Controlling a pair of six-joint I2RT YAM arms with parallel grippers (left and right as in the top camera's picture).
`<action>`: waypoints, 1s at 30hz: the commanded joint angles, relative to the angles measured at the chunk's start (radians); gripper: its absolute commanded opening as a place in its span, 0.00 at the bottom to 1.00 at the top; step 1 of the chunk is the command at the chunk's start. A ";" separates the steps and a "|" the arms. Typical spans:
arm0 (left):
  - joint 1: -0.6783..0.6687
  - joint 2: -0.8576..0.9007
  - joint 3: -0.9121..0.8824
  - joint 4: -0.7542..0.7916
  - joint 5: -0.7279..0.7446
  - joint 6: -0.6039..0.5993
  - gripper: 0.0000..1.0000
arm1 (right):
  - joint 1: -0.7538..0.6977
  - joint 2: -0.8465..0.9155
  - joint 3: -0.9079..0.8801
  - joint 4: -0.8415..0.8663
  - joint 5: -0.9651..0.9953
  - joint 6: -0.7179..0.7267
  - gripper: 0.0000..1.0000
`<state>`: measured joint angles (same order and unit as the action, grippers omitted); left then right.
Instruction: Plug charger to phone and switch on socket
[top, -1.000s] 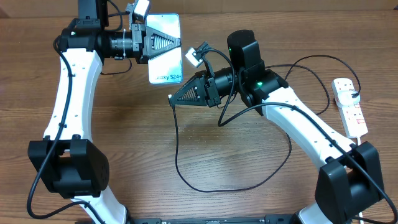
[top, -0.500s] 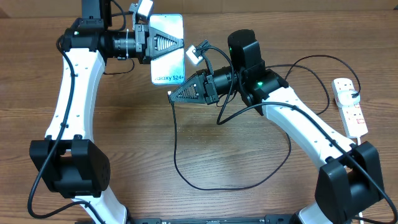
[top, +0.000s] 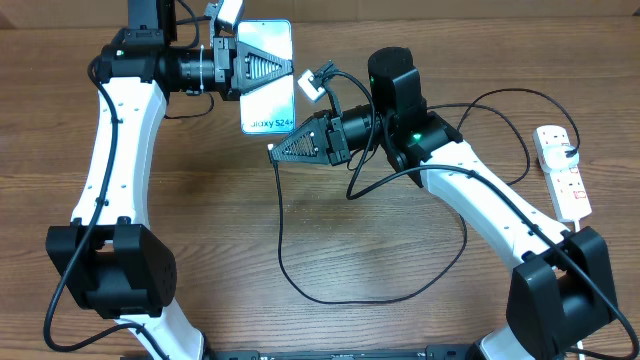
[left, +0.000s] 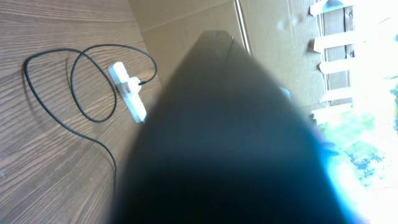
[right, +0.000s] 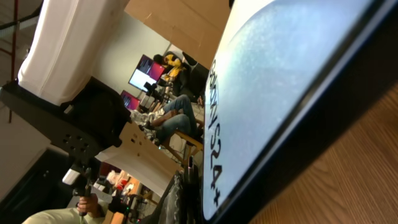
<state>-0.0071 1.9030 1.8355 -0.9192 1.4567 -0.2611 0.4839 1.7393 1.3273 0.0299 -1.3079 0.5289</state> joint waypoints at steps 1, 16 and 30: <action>-0.022 0.001 0.011 -0.011 -0.034 0.037 0.04 | -0.013 -0.005 0.021 0.021 0.096 0.006 0.04; 0.061 0.001 0.011 -0.067 -0.359 -0.003 0.04 | -0.045 -0.005 0.021 -0.721 0.932 -0.260 0.03; 0.058 0.001 0.011 -0.105 -0.395 0.038 0.04 | -0.048 0.156 0.020 -0.910 1.404 -0.264 0.04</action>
<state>0.0589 1.9030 1.8351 -1.0241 1.0508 -0.2539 0.4381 1.8454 1.3354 -0.8894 0.0265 0.2695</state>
